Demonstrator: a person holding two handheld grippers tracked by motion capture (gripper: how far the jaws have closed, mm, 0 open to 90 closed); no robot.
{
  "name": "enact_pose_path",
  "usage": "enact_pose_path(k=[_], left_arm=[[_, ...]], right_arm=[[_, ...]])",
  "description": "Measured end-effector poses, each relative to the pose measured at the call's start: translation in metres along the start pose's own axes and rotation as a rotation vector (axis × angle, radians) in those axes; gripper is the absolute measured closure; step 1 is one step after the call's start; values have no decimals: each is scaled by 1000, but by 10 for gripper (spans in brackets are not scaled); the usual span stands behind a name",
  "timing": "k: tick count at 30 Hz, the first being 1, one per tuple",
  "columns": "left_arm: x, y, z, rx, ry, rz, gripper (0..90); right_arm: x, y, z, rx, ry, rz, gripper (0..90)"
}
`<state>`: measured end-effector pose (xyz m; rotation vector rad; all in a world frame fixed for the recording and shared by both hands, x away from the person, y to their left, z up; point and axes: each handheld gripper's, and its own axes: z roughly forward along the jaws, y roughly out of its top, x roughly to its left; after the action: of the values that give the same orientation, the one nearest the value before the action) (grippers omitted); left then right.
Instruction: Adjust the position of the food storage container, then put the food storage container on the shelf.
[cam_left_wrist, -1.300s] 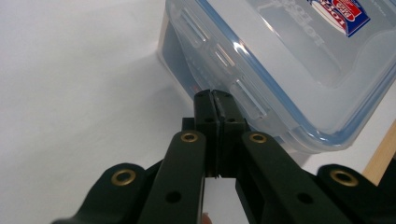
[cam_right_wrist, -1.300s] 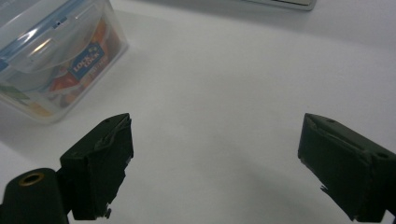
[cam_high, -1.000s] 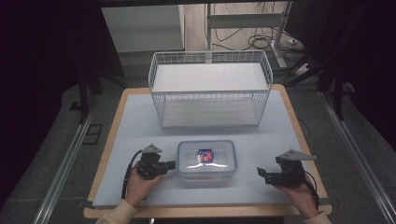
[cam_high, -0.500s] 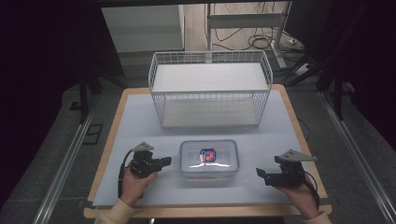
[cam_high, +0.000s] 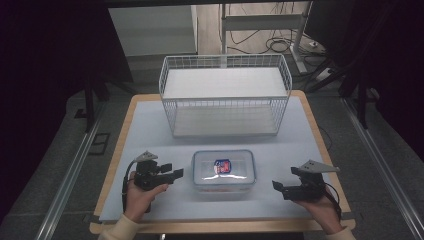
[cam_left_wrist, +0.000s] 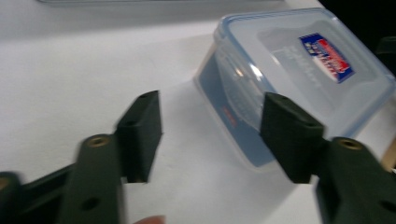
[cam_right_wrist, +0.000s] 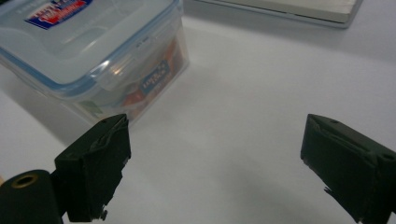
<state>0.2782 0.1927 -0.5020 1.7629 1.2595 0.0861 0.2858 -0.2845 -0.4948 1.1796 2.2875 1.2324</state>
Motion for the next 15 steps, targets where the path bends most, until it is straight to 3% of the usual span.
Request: enact_pose_path(k=[9, 15], left_arm=[[4, 1, 6, 25, -105, -109, 223], [1, 3, 12, 41, -134, -134, 203]], right_arm=[[1, 3, 2, 28, 74, 14, 113], [2, 5, 5, 38, 111, 46, 110]])
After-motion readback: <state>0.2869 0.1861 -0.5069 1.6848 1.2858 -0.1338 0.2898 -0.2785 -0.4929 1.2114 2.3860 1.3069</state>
